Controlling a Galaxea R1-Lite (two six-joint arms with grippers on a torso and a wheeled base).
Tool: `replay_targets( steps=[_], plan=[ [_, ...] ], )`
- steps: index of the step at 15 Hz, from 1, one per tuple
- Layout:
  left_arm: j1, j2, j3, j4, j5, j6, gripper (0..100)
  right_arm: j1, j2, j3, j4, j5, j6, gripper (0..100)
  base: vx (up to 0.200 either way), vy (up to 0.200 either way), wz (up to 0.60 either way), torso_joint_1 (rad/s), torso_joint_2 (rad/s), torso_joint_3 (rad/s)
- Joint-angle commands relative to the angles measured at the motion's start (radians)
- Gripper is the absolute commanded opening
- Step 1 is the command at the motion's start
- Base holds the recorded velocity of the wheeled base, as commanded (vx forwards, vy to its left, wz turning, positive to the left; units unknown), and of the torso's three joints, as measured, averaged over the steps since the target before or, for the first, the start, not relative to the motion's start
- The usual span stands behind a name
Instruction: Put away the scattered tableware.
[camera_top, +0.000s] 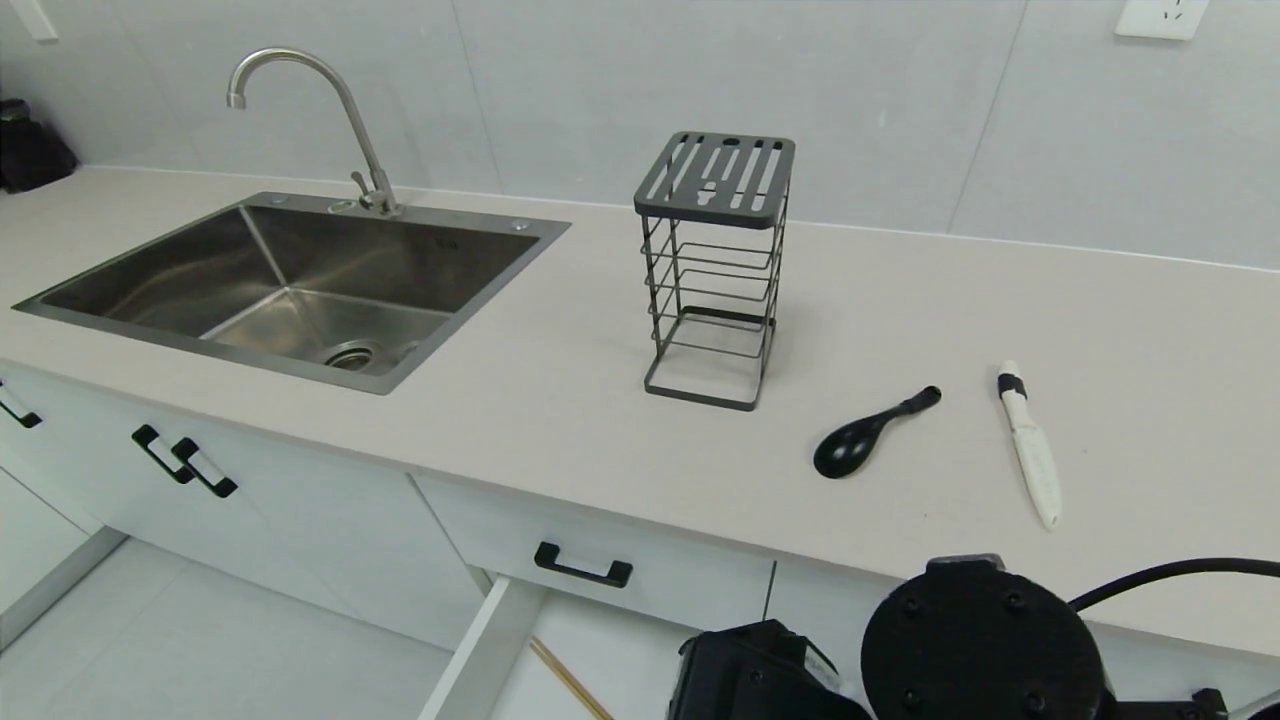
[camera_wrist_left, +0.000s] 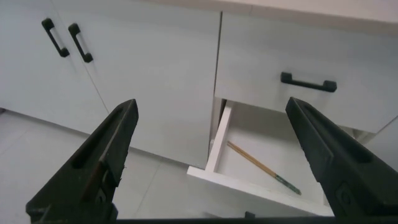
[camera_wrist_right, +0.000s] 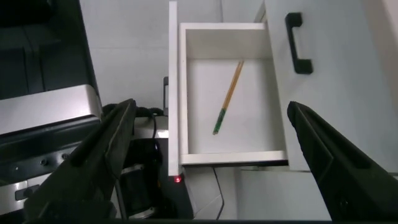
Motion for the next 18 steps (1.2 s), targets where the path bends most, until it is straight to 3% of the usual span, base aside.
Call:
replay_targets(
  steps=[1,5,10,15,18],
  plan=[
    [0.0,0.0,0.0,-0.002,0.0,-0.001,100,-0.001,0.006,-0.039,0.019,0.0,0.001,100,0.0,0.0,0.0,0.276,-0.53,-0.246],
    [0.0,0.0,0.0,-0.002,0.0,-0.001,100,-0.026,0.033,-0.074,0.031,0.028,0.001,100,0.0,0.0,0.0,0.278,-0.53,-0.251],
    [0.0,0.0,0.0,-0.002,0.002,-0.001,100,-0.115,0.082,-0.082,0.026,0.19,0.001,100,0.0,0.0,0.0,0.295,-0.56,-0.282],
    [0.0,0.0,0.0,-0.002,0.0,-0.001,100,-0.187,0.058,0.038,-0.06,0.181,0.024,100,0.0,0.0,0.0,0.096,-0.18,-0.082],
    [0.0,0.0,0.0,-0.002,0.0,-0.001,100,-0.262,0.053,0.041,-0.072,0.149,0.022,100,0.0,0.0,0.0,0.0,0.0,0.0]
  ],
)
